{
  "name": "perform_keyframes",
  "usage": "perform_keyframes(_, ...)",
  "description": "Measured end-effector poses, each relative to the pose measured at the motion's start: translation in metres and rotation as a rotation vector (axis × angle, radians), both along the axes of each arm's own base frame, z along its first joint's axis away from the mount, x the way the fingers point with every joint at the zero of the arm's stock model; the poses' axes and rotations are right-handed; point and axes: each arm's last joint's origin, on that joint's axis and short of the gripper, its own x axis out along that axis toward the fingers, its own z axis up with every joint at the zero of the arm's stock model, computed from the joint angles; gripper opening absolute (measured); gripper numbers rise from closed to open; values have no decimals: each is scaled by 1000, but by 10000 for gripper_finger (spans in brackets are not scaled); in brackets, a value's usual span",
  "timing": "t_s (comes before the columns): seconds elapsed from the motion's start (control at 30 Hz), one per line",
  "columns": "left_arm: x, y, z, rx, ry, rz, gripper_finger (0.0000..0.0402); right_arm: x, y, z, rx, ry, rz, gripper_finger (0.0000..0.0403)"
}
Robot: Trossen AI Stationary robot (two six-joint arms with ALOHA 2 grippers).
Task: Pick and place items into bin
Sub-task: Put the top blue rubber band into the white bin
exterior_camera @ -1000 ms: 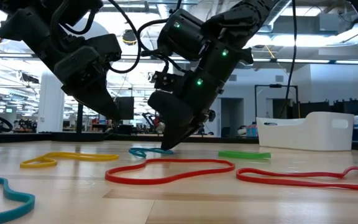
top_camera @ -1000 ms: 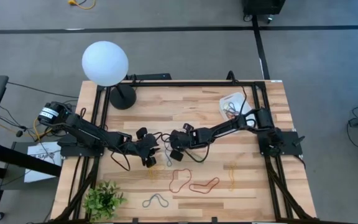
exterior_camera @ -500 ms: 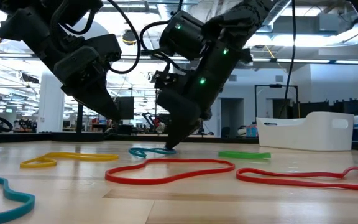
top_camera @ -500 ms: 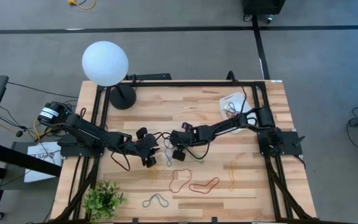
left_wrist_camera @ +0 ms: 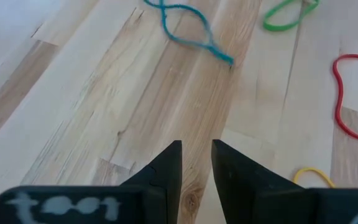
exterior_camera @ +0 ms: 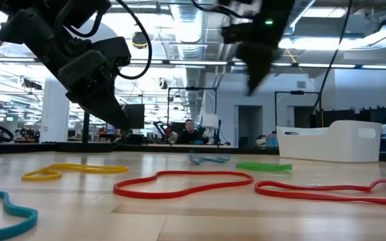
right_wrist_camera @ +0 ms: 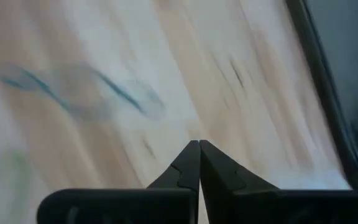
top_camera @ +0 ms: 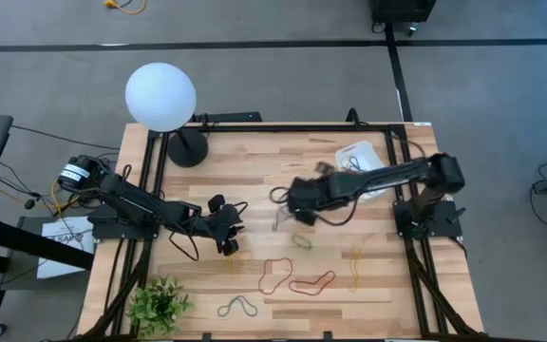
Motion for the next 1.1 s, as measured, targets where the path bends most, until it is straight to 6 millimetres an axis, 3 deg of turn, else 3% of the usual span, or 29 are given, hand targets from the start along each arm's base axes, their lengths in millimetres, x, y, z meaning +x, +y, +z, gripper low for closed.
perform_keyframes(0.17,0,0,0,1,3,0,77,-50,-19,24,-101,139,-288,1)
perform_keyframes(0.3,0,0,0,1,3,0,77,-63,-26,24,-94,-5,-462,1)
perform_keyframes(0.37,0,0,0,1,2,-1,77,-56,-25,16,-69,-111,-432,1)
perform_keyframes(0.5,0,0,0,1,3,-1,77,-32,-17,-7,40,-189,-151,8)
perform_keyframes(0.73,0,0,0,1,3,-1,77,12,-11,-49,183,-206,236,72)
perform_keyframes(0.93,0,0,0,1,2,-1,77,32,-9,-96,204,-104,283,126)
perform_keyframes(1.1,0,0,0,2,5,-1,77,48,-11,-113,196,-66,289,154)
